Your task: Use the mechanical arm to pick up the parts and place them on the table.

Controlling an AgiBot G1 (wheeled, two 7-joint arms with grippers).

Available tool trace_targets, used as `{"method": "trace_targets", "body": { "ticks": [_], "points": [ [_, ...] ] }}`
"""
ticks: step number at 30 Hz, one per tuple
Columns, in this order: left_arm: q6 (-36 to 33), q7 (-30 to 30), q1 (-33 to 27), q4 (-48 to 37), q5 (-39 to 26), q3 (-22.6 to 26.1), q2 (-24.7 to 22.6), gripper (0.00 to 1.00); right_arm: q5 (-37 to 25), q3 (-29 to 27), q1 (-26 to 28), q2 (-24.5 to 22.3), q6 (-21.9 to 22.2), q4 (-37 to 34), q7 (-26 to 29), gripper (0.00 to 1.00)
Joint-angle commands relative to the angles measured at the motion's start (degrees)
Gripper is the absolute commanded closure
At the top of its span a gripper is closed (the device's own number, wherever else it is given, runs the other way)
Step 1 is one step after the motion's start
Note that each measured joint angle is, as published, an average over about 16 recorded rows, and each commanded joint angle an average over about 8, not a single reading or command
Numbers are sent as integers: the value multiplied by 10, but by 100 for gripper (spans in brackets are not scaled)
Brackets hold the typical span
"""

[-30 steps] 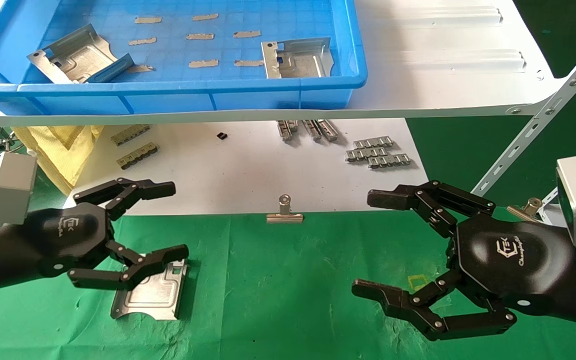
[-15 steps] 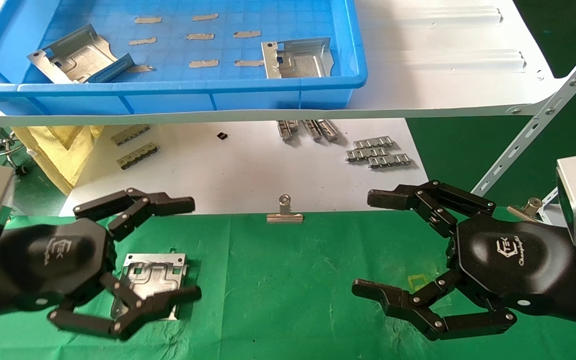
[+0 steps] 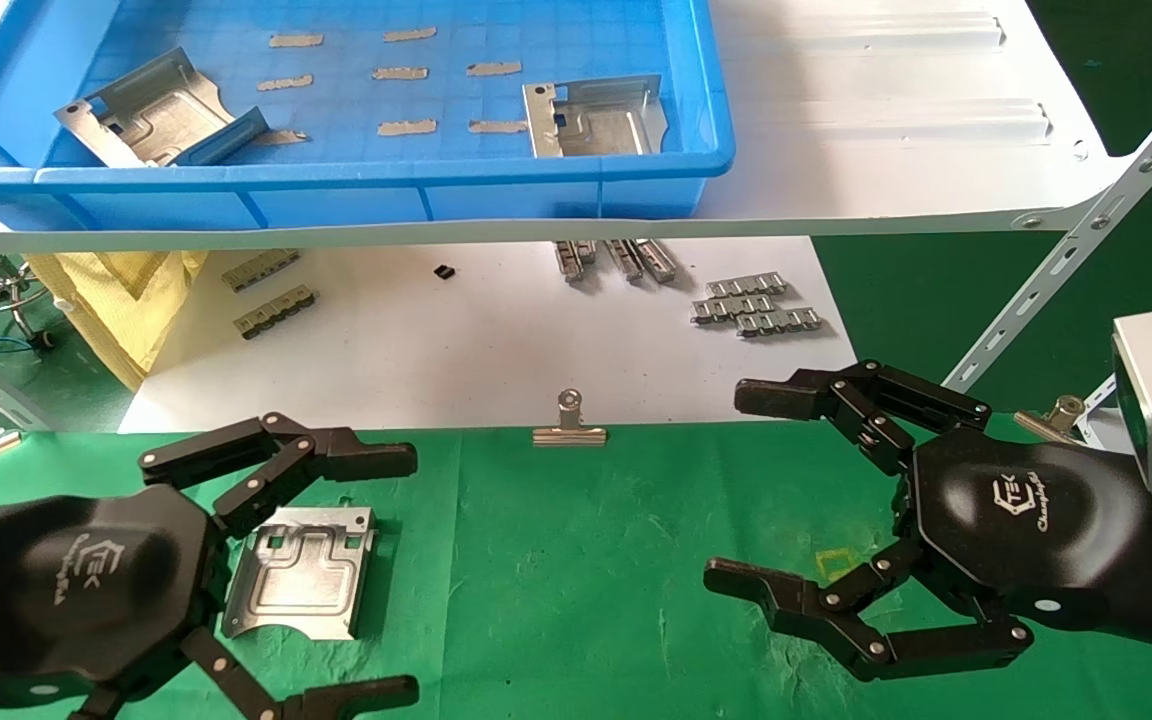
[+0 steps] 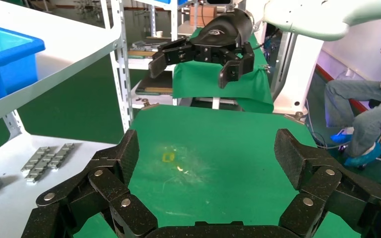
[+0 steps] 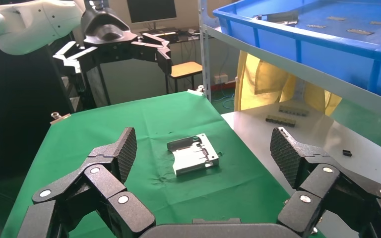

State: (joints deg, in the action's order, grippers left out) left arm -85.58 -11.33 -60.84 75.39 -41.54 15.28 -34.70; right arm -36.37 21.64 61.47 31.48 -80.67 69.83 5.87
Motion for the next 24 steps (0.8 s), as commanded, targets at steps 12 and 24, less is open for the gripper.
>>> {"method": "trace_targets", "body": {
  "ticks": [12,24],
  "points": [
    [0,3,-4,-10,-1,4,-2,0,0,0,0,0,0,0,0,0],
    [-1,5,-6,-15,-2,6,-2,0,0,0,0,0,0,0,0,0]
  ]
}}
